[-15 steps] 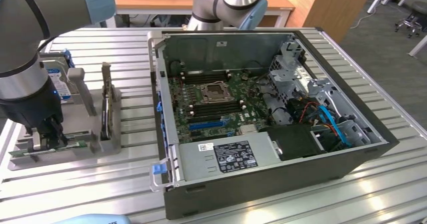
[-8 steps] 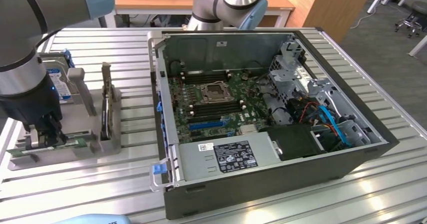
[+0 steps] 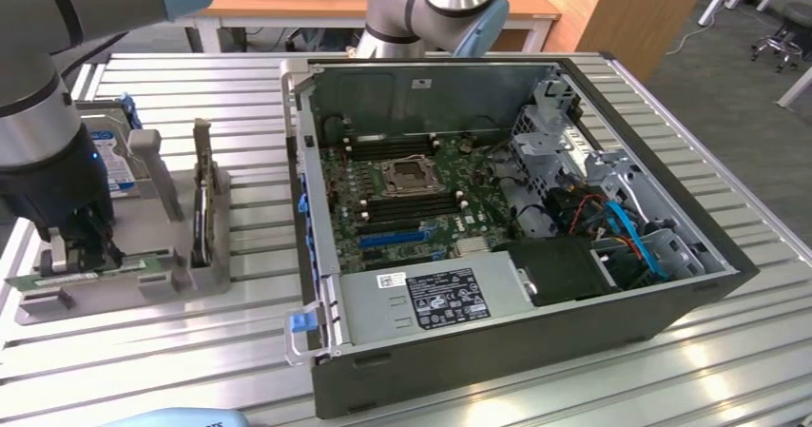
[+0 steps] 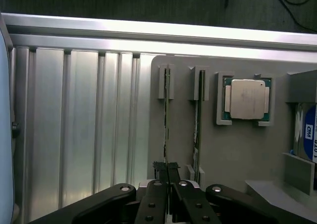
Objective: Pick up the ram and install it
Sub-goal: 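Pick up the ram and move it above insertion slot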
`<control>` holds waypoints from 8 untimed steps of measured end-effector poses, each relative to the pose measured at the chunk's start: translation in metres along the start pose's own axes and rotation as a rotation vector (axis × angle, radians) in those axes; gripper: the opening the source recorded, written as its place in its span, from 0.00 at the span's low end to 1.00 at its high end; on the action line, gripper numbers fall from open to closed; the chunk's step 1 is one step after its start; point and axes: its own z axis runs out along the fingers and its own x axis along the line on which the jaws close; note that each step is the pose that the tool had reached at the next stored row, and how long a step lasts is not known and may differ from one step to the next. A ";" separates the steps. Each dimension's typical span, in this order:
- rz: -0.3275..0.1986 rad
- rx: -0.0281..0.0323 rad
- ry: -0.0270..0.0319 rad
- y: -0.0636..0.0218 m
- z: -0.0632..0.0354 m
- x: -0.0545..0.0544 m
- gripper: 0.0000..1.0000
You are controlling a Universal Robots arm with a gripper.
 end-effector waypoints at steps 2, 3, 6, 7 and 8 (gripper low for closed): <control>0.000 -0.0001 0.0000 -0.0001 -0.0045 0.000 0.12; 0.000 -0.0001 0.0001 -0.0002 -0.0069 0.000 0.12; 0.000 -0.0002 0.0000 -0.0004 -0.0145 0.000 0.12; 0.000 -0.0002 0.0000 -0.0005 -0.0171 0.000 0.12; 0.000 -0.0001 0.0000 -0.0005 -0.0197 0.000 0.12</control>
